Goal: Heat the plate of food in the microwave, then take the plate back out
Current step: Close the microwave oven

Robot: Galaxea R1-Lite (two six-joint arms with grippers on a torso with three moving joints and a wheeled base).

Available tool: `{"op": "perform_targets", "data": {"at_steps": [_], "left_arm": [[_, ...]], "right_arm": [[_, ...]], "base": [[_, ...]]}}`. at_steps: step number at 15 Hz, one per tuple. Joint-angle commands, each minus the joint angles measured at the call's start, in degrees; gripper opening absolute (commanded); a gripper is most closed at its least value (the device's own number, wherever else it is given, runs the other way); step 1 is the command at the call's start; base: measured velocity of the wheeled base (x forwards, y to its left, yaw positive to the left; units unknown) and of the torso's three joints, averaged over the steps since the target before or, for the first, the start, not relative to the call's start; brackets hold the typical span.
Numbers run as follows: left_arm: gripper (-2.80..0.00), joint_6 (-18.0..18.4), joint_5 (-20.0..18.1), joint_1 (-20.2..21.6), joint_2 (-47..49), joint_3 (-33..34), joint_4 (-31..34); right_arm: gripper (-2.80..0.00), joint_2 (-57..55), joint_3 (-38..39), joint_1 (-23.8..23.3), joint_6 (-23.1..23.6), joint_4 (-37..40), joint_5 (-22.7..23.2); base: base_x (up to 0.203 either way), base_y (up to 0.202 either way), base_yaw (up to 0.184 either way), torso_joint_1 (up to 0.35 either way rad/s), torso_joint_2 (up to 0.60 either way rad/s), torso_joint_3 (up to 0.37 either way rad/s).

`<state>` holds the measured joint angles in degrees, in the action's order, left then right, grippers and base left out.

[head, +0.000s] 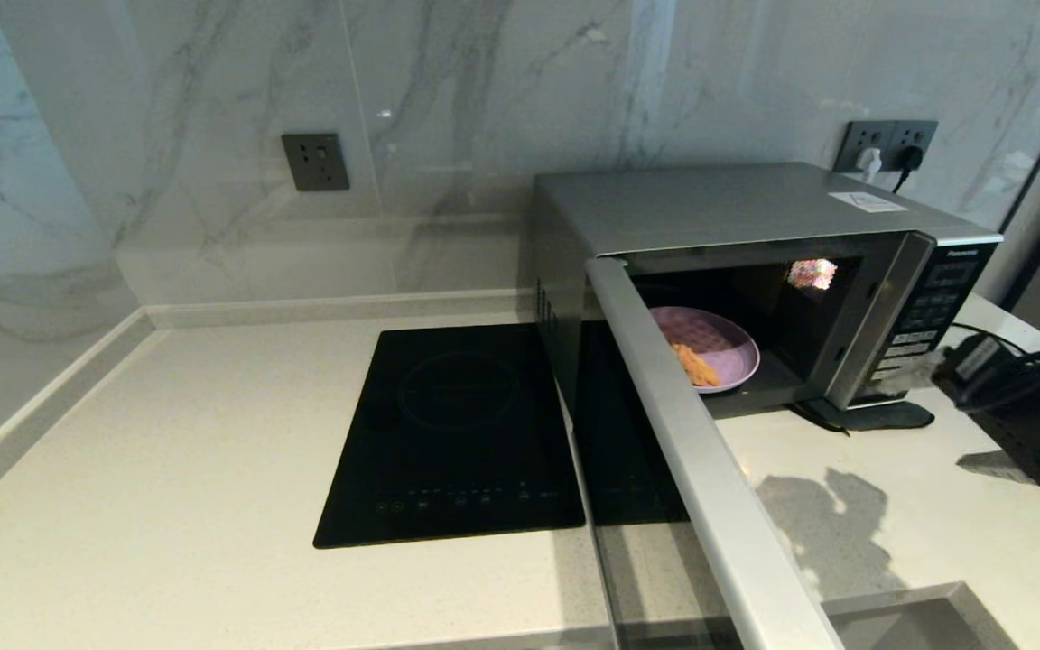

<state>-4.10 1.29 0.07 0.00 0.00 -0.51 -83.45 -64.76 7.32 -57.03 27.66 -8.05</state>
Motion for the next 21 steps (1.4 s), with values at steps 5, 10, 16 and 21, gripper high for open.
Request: {"op": "perform_targets", "data": {"at_steps": [5,10,16,21], "left_arm": [[-2.8,0.0,0.0,0.0,0.1,0.0,0.0],[-2.8,0.0,0.0,0.0,0.1,0.0,0.0],[-2.8,0.0,0.1,0.0,0.1,0.0,0.0],[-2.8,0.0,0.0,0.0,0.1,0.0,0.0]], "right_arm": [[0.0,17.6,-1.4,0.2,10.1,11.4,-0.8],[-2.8,18.0,-14.0,9.8,13.6,18.9,-0.5],[-2.8,10.1,-28.2,22.1,14.0,22.6,-0.5],[-2.8,-1.3,-43.3,33.0,13.3,29.3,-0.5]], "base": [[0.0,0.0,0.0,0.0,0.0,0.0],[0.0,0.0,0.0,0.0,0.0,0.0],[0.0,0.0,0.0,0.0,0.0,0.0],[0.0,0.0,0.0,0.0,0.0,0.0]]}}
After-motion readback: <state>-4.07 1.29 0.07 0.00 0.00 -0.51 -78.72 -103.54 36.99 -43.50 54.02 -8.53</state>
